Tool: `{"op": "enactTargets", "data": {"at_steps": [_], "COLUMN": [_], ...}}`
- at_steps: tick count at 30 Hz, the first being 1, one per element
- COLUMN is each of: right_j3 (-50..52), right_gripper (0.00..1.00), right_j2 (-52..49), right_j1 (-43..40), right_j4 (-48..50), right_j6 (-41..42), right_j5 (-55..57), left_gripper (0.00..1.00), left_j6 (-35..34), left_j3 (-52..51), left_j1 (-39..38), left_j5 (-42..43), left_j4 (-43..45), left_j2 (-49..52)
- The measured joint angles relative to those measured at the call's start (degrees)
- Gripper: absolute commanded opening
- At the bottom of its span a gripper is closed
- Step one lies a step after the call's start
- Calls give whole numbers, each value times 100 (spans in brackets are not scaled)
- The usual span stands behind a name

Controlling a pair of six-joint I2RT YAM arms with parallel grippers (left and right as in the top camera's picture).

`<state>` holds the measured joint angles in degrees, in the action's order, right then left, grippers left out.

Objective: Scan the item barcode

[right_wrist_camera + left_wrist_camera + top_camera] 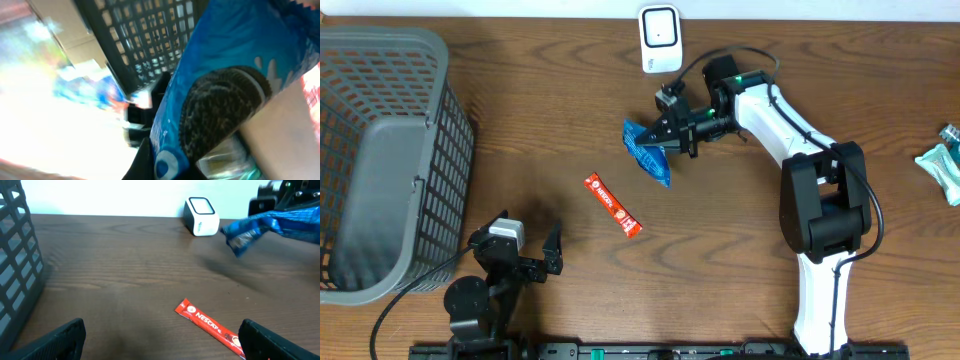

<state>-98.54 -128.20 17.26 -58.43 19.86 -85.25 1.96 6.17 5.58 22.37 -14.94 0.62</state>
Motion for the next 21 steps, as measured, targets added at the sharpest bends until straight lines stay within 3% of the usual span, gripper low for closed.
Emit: {"op": "enactTargets", "data": {"at_steps": [6, 15, 21], "right_j3": [4, 4, 22], "right_gripper": [1, 1, 2], "right_j2": [0, 0, 0], "right_j1": [-11, -13, -13], "right_j4": [-199, -520, 577], "right_j6": [1325, 1926, 2201], "right_j5": [-59, -94, 345], "left_gripper": [98, 98, 98], "left_j6": [0, 0, 2], "left_j3": [0, 0, 0], "left_j1": [0, 0, 0], "left_j5": [0, 0, 0], "left_j4": [0, 0, 0], "left_j2": [0, 0, 0]}}
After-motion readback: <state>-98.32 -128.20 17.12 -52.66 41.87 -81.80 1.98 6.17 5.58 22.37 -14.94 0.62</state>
